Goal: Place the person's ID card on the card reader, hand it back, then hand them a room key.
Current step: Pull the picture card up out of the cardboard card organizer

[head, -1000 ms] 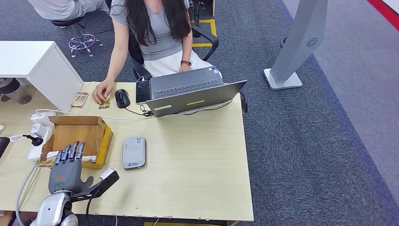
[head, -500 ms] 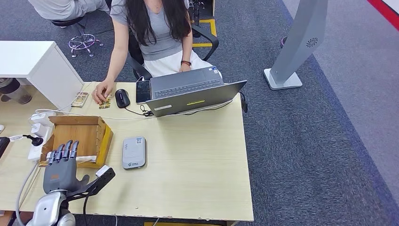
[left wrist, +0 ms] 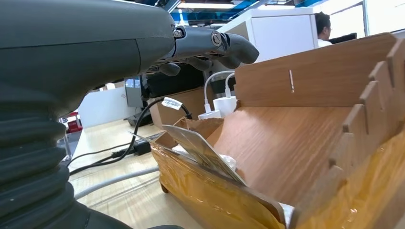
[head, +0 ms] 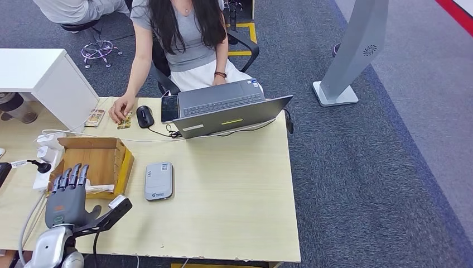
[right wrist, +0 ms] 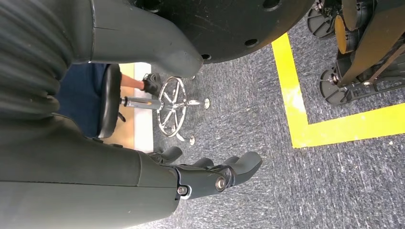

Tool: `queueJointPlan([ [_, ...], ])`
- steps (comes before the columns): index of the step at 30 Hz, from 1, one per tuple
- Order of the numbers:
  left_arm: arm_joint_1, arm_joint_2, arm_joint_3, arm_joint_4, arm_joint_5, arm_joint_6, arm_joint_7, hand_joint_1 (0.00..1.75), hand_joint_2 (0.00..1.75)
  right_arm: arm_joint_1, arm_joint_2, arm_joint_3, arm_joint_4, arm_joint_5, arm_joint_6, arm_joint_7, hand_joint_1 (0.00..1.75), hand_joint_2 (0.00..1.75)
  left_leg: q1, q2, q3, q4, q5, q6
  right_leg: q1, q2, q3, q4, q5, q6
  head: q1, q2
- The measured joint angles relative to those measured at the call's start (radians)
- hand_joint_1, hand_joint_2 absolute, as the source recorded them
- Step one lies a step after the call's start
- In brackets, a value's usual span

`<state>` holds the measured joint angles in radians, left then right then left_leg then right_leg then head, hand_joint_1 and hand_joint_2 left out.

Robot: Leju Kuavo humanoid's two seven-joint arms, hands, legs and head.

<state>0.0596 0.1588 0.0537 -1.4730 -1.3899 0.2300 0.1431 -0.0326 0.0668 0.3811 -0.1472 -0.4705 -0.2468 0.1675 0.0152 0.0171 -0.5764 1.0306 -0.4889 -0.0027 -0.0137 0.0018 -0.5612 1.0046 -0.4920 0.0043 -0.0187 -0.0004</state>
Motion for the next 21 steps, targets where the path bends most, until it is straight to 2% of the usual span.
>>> queueJointPlan([
  [7,0.000,0.001,0.011,-0.007,0.005,-0.008,-0.001,0.00,1.75,0.000,0.000,0.001,0.000,0.000,0.000,0.000,0.00,1.75,0.000,0.000,0.000,0.000,0.000,0.000,0.000,0.000,0.000,0.000,0.000,0.000,0.000,0.000],
  [11,0.000,0.001,0.013,-0.008,0.005,-0.010,-0.001,1.75,1.75,0.000,0.000,0.001,0.000,0.000,0.000,0.000,0.00,1.75,0.000,0.000,0.000,0.000,0.000,0.000,0.000,0.000,0.000,0.000,0.000,0.000,0.000,0.000],
  [21,0.001,0.001,0.013,-0.008,0.012,-0.033,-0.021,1.75,1.75,0.000,0.000,0.001,0.000,-0.001,0.003,0.000,0.00,1.75,0.000,0.000,0.000,0.000,0.000,0.000,0.000,0.000,0.000,0.000,0.000,0.000,0.000,0.000],
])
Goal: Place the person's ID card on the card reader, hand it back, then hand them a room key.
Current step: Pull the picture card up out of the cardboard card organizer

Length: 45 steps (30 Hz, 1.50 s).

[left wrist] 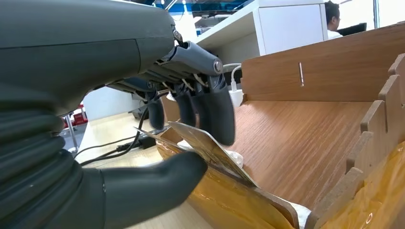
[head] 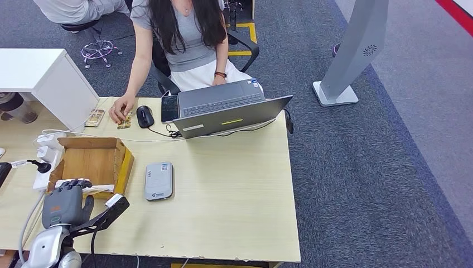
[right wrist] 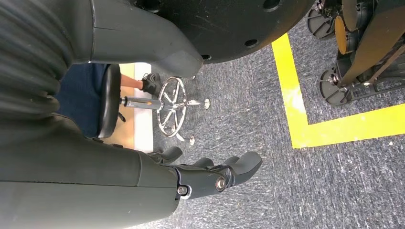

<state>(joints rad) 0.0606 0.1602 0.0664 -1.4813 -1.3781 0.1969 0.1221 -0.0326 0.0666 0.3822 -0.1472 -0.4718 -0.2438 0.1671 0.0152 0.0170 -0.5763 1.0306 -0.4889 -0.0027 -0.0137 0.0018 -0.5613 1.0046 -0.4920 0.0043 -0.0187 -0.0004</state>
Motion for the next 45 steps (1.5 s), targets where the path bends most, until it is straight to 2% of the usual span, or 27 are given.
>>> queueJointPlan([
  [20,-0.015,0.008,0.000,0.000,0.025,-0.026,-0.007,1.75,1.75,0.000,0.000,0.000,0.000,-0.009,0.004,-0.011,0.00,1.75,0.000,0.000,0.000,0.000,0.000,0.000,0.000,0.000,0.000,0.000,0.000,0.000,0.000,0.000],
  [28,-0.080,0.016,-0.002,0.000,0.047,-0.033,-0.019,1.75,1.75,-0.001,-0.002,0.008,0.000,-0.008,0.010,-0.011,0.00,1.75,0.000,0.000,0.000,0.000,0.000,0.000,0.000,0.000,0.000,0.000,0.000,0.000,0.000,0.000],
  [38,-0.101,0.019,-0.009,0.003,0.048,-0.031,-0.020,1.75,1.75,-0.001,-0.003,0.015,0.000,-0.007,0.012,-0.011,0.00,1.75,0.000,0.000,0.000,0.000,0.000,0.000,0.000,0.000,0.000,0.000,0.000,0.000,0.000,0.000],
  [42,-0.159,0.018,-0.024,0.010,0.050,-0.022,-0.037,1.75,1.75,-0.002,-0.004,0.021,0.000,-0.002,0.016,-0.008,0.00,1.75,0.000,-0.002,0.000,0.001,0.002,0.000,0.000,-0.002,-0.001,0.000,0.000,0.000,0.000,0.000],
  [45,-0.268,0.017,-0.065,0.025,0.049,-0.038,-0.030,1.75,1.75,-0.005,-0.005,0.024,0.000,0.001,0.018,-0.008,0.00,1.75,0.000,-0.005,-0.002,0.001,0.004,0.001,0.000,-0.004,-0.001,0.000,0.002,0.000,0.000,0.000],
])
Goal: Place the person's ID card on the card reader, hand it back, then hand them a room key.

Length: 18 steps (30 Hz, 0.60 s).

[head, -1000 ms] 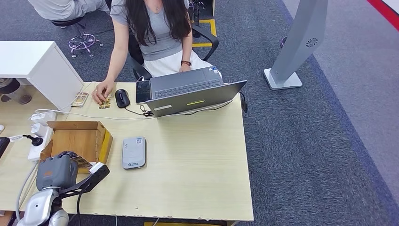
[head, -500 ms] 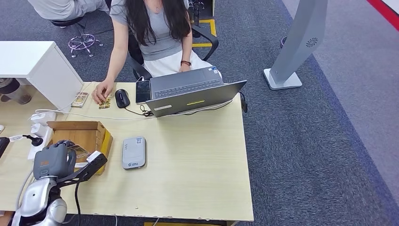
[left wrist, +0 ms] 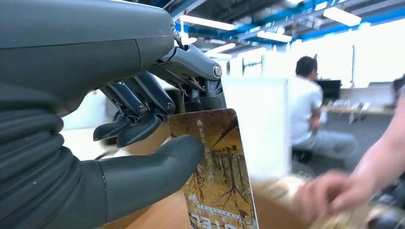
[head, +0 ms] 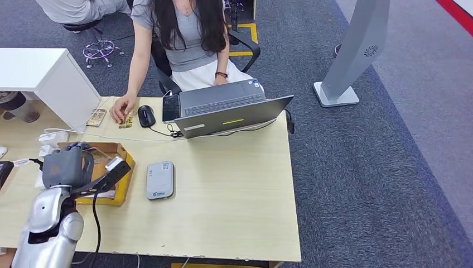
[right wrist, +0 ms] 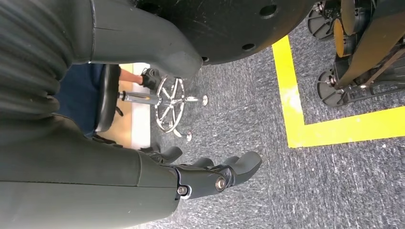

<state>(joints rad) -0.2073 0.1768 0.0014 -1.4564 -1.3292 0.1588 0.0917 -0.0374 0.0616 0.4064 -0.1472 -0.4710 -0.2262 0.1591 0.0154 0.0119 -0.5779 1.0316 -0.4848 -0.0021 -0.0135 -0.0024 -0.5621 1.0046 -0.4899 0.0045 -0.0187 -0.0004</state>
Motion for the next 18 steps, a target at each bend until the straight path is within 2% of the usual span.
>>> queueJointPlan([
  [6,-0.299,-0.008,-0.124,0.090,-0.015,-0.114,0.054,1.75,1.75,-0.008,-0.004,0.012,0.000,0.014,0.014,-0.007,0.00,1.75,0.000,-0.001,-0.002,0.002,0.004,0.000,0.000,-0.001,-0.002,0.000,0.005,0.000,0.000,0.000],
  [9,-0.502,-0.033,-0.186,0.201,-0.051,-0.152,0.103,1.75,1.75,-0.013,-0.008,0.028,0.000,0.031,0.029,0.001,0.00,1.75,0.001,-0.003,-0.006,0.004,0.006,0.001,0.001,-0.003,-0.004,0.000,0.007,0.001,0.000,0.000],
  [13,-0.778,-0.092,-0.250,0.399,-0.093,-0.191,0.150,1.75,1.75,-0.021,-0.013,0.050,0.000,0.045,0.048,0.010,0.00,1.75,0.002,-0.002,-0.009,0.005,0.006,0.001,0.001,-0.001,-0.005,0.000,0.009,0.001,0.001,0.000],
  [15,-0.869,-0.116,-0.272,0.479,-0.105,-0.199,0.166,1.75,1.75,-0.022,-0.014,0.060,0.000,0.051,0.051,0.010,0.00,1.75,0.002,-0.001,-0.009,0.005,0.006,0.001,0.001,0.000,-0.006,0.000,0.009,0.002,0.001,0.000],
  [18,-0.958,-0.141,-0.291,0.578,-0.123,-0.195,0.193,1.75,1.75,-0.025,-0.014,0.075,0.000,0.061,0.053,0.011,0.00,1.75,0.002,0.000,-0.009,0.005,0.006,0.001,0.001,0.001,-0.006,0.000,0.009,0.002,0.001,0.000],
])
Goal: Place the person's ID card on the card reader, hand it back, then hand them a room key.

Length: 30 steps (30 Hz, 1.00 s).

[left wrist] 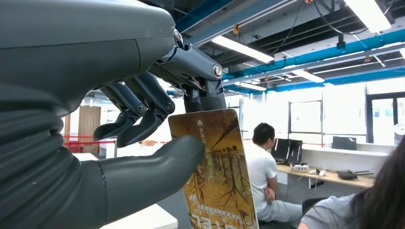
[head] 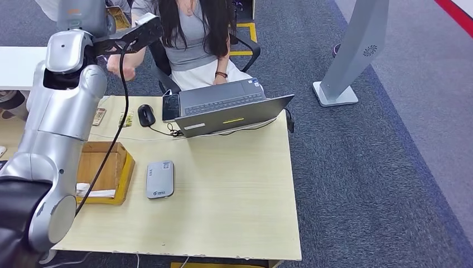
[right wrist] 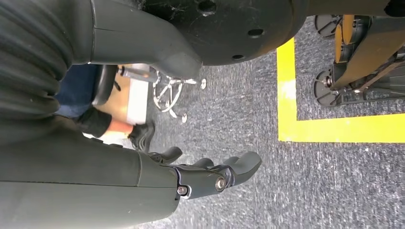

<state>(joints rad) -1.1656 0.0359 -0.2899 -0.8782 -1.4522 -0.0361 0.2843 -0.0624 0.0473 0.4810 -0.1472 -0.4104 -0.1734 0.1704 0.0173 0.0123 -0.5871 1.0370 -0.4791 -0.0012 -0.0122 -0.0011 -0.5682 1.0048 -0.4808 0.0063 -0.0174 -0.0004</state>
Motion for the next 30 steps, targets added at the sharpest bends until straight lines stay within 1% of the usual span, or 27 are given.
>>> queueJointPlan([
  [3,-0.050,-0.010,-0.004,0.087,-0.012,0.017,0.015,1.75,1.75,-0.001,0.000,0.010,0.000,0.004,0.002,0.000,0.00,1.75,0.000,0.000,0.000,0.000,0.000,0.000,0.000,0.000,0.000,0.000,0.000,0.000,0.000,0.000],
  [6,-0.074,-0.011,-0.004,0.153,-0.020,0.032,0.019,1.75,1.75,-0.002,0.000,0.019,0.000,0.005,0.002,0.000,0.00,1.75,0.001,0.000,0.000,-0.001,0.000,0.000,0.001,0.000,0.000,0.000,0.000,0.000,0.000,0.000],
  [8,-0.085,-0.011,-0.005,0.187,-0.027,0.048,0.021,0.87,1.75,-0.002,0.000,0.023,0.000,0.005,0.002,0.000,0.00,1.75,0.002,0.000,0.000,-0.001,0.000,0.000,0.002,0.000,0.000,0.000,0.000,0.000,0.000,0.000],
  [10,-0.092,-0.010,-0.005,0.214,-0.036,0.069,0.024,0.00,0.87,-0.002,0.000,0.025,0.000,0.004,0.002,0.000,0.00,1.75,0.002,0.000,0.000,-0.001,0.000,-0.001,0.002,0.000,0.000,0.000,0.000,0.000,0.000,0.000],
  [12,-0.094,-0.009,-0.005,0.233,-0.045,0.089,0.030,0.00,0.00,-0.002,0.000,0.026,0.000,0.004,0.002,0.000,0.00,1.75,0.002,0.000,0.000,-0.001,0.000,-0.001,0.002,0.000,0.000,0.001,0.000,0.000,0.000,0.000],
  [22,-0.079,0.021,-0.005,0.277,-0.056,0.151,0.039,0.00,0.00,-0.002,0.000,0.026,0.000,0.001,0.001,0.000,0.00,1.75,0.002,0.000,-0.001,-0.001,0.000,-0.001,0.002,0.000,0.000,0.001,0.000,0.000,0.000,0.000],
  [30,-0.073,0.032,-0.005,0.296,-0.056,0.155,0.039,0.00,0.00,-0.002,0.000,0.026,0.000,-0.001,0.001,0.000,0.00,1.75,0.002,0.000,-0.001,-0.001,0.000,-0.001,0.002,0.000,0.000,0.001,0.000,0.000,0.000,0.000],
])
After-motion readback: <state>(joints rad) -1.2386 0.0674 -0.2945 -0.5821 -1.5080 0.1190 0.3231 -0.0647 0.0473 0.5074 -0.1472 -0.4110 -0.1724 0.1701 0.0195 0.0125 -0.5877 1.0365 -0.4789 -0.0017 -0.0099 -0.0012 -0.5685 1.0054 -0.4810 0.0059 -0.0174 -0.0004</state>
